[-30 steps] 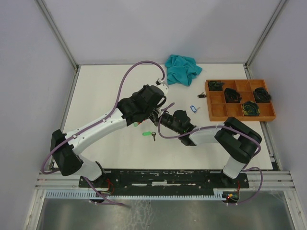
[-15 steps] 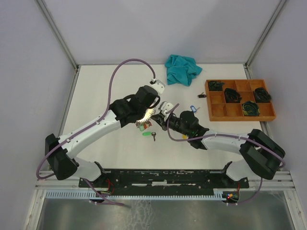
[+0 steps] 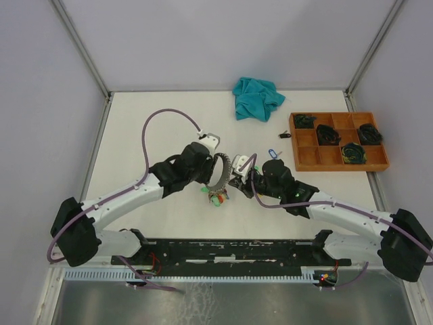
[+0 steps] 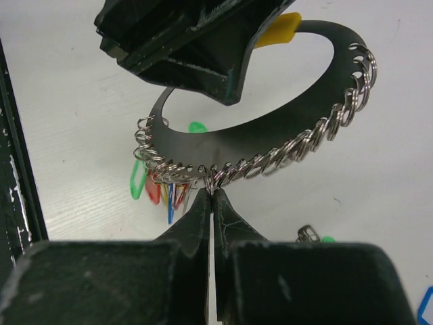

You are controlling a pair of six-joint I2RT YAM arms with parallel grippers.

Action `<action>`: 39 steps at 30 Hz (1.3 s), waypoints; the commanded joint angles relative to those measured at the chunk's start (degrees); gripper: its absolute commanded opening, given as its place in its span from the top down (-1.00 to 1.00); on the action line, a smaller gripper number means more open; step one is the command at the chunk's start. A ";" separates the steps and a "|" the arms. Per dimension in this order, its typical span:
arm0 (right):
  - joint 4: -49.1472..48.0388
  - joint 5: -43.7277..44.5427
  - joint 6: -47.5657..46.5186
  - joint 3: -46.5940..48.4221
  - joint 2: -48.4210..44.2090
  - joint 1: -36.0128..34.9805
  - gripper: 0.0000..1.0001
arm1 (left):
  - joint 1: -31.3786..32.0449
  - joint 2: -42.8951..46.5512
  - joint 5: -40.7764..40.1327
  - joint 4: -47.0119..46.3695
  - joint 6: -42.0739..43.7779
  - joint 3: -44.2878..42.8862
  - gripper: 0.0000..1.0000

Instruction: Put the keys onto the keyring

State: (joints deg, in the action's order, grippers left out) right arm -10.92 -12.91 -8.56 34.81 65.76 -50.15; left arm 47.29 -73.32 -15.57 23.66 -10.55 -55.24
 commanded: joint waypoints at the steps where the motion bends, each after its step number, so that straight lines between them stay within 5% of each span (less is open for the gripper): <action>1: 5.03 -0.17 -1.98 3.93 -3.91 0.40 0.99 | -1.43 2.84 6.52 -9.18 -10.07 5.41 0.00; 14: 11.00 -2.25 -1.21 6.52 -1.17 3.28 0.99 | -12.30 17.04 21.06 -24.83 -21.96 22.65 -0.34; 20: 8.81 -3.53 -0.09 6.28 -0.27 3.64 0.99 | -16.51 20.86 32.82 -42.49 -29.31 32.59 -0.42; 39: 3.11 -12.69 3.67 4.61 -1.81 7.35 0.99 | -23.24 11.24 46.76 -74.81 -45.45 42.64 -0.36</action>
State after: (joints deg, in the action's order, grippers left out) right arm -0.73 -22.04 -7.16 39.48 66.41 -43.97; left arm 24.58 -59.59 26.72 -37.93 -49.10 -14.02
